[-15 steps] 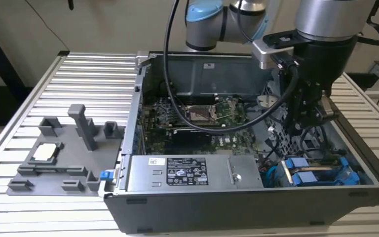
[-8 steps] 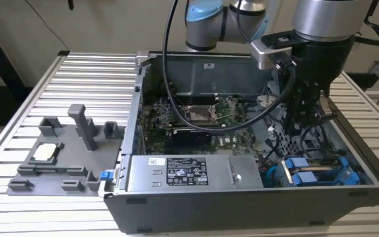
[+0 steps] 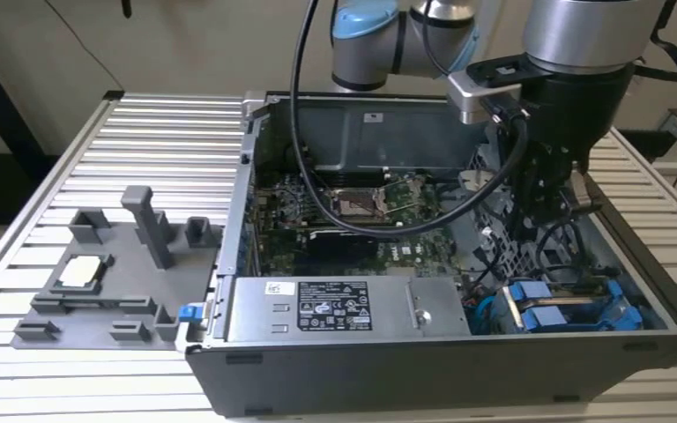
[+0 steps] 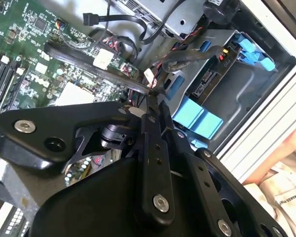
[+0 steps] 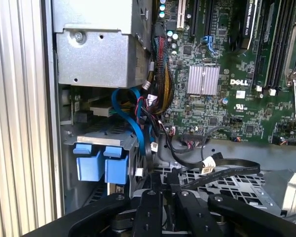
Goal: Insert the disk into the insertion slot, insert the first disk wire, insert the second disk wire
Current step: 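Insert the second disk wire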
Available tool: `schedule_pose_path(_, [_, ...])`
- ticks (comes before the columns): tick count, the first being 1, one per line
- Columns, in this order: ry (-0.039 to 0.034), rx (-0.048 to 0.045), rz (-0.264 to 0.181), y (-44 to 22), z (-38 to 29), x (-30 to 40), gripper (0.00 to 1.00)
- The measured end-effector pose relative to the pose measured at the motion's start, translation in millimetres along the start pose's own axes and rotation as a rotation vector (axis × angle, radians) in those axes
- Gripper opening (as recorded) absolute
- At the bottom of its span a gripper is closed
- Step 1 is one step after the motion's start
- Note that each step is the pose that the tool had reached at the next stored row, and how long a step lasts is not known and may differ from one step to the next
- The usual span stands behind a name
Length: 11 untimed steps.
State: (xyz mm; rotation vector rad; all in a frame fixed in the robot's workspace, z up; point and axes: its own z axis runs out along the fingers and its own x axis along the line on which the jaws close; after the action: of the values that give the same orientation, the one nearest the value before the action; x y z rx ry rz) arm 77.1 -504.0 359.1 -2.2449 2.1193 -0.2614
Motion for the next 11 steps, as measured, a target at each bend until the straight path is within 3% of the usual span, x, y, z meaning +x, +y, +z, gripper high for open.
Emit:
schedule_pose_path(9, [-0.0015, 0.0000, 0.000, 0.0, -0.1, 0.7, 0.15])
schedule_pose_path(11, [-0.0059, 0.0004, 0.001, 0.1, 0.1, 1.2, 0.23])
